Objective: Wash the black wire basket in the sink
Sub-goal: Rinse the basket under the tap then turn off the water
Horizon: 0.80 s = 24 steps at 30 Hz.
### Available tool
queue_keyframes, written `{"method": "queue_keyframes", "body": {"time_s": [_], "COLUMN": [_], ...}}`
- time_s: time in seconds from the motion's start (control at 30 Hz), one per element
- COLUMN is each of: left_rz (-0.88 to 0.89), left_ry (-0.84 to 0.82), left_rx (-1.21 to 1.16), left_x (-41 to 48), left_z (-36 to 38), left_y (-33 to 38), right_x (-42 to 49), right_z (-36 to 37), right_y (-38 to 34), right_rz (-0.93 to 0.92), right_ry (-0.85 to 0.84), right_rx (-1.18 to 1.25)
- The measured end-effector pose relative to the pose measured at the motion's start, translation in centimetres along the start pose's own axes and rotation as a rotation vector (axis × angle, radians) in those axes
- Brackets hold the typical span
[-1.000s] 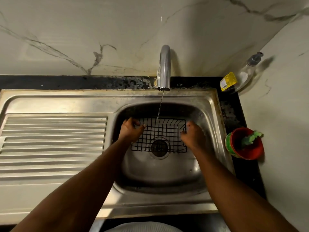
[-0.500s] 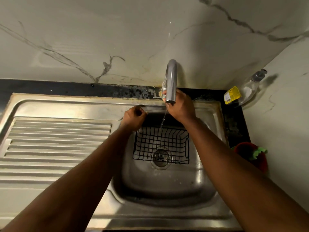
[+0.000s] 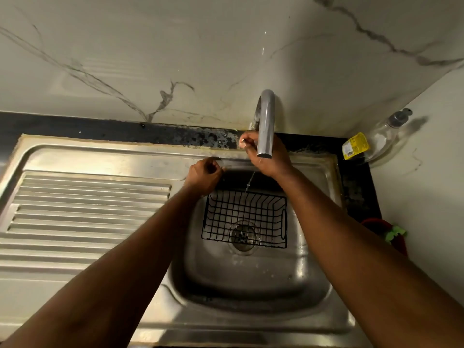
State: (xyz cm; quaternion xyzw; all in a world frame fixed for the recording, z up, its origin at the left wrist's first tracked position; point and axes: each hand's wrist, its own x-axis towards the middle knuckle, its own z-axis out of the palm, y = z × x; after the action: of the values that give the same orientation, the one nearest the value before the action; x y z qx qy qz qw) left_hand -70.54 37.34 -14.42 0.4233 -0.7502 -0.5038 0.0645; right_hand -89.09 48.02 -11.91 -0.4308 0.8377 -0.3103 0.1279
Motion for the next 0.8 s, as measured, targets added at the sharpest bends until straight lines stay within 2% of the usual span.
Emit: {"method": "queue_keyframes", "body": {"time_s": [0.1, 0.23, 0.3, 0.4, 0.43, 0.5, 0.57, 0.67, 0.73, 0.8], "left_rz": [-0.005, -0.019, -0.018, 0.004, -0.001, -0.031, -0.037, -0.092, -0.216, -0.379], "left_ry": [-0.030, -0.064, -0.061, -0.101, -0.128, -0.143, -0.074, 0.020, -0.015, -0.051], "left_rx": [0.041, 0.071, 0.099, 0.287, 0.313, 0.321, 0.326, 0.350, 0.353, 0.317], "left_x": [0.0, -0.3, -0.4, -1.2, -1.6, -2.6, -3.3, -4.7, -5.4, -5.5], "left_z": [0.1, 0.2, 0.2, 0.7, 1.1, 1.7, 2.1, 2.7, 3.3, 4.2], "left_y": [-0.4, -0.3, -0.3, -0.5, -0.8, -1.8, -3.4, -5.7, -6.2, -6.6], "right_x": [-1.4, -2.4, -3.2, -5.7, -7.1, -10.4, -14.2, -17.7, -18.7, -18.7], "right_z": [-0.7, -1.6, -1.5, 0.0, 0.9, 2.7, 3.8, 4.4, 4.7, 5.0], "right_y": [-0.2, -0.5, -1.1, 0.0, 1.1, 4.3, 7.1, 10.3, 11.3, 11.3], "right_rz": [0.104, 0.208, 0.202, 0.164, 0.180, 0.262, 0.386, 0.641, 0.775, 0.885], "right_ry": [0.097, 0.137, 0.207, 0.395, 0.395, 0.289, 0.186, 0.141, 0.011, -0.182], "right_rx": [0.122, 0.294, 0.281, 0.162, 0.142, 0.098, 0.037, -0.060, -0.041, 0.096]}}
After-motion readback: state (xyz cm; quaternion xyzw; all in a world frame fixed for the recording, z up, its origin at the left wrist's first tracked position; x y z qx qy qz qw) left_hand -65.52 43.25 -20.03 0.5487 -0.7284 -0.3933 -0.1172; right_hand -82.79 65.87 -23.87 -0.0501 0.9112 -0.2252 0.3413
